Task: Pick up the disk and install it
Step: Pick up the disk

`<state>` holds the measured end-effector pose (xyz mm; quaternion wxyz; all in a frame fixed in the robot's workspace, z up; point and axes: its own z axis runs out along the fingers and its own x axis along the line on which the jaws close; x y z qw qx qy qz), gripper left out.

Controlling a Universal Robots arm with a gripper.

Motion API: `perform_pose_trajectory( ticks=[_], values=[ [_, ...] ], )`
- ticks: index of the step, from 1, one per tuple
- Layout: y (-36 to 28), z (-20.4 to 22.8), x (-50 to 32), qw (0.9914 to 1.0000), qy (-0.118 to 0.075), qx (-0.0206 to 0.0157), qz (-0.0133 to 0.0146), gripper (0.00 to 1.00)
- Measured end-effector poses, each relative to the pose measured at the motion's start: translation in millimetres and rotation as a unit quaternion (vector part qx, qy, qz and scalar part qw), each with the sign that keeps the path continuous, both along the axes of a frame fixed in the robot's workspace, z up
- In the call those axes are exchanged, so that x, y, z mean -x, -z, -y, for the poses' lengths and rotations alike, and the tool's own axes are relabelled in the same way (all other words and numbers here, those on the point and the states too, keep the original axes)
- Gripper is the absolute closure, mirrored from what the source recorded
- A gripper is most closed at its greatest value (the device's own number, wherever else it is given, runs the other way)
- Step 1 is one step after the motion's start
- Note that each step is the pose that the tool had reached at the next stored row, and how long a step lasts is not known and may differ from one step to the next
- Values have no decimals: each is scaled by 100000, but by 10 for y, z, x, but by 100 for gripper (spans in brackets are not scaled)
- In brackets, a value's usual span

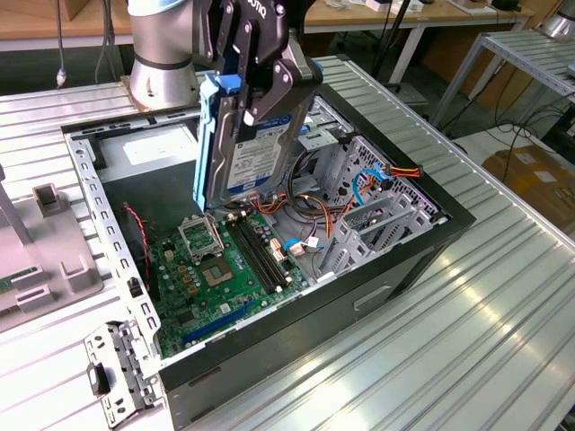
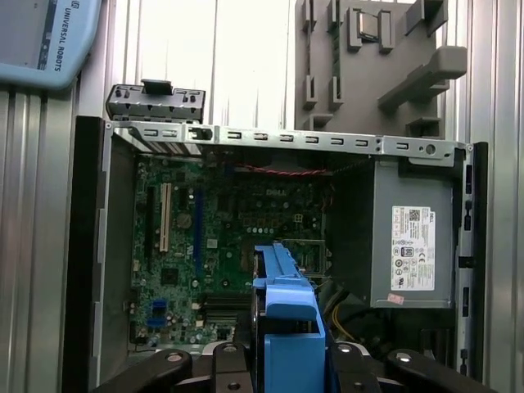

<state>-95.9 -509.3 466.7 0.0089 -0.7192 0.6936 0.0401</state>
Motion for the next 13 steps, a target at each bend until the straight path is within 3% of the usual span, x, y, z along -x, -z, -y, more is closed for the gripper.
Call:
perform_pose_trajectory(
  ticks=[13],
  values=[
    [3,67,-61,100000,3,-5,1,63]
  ],
)
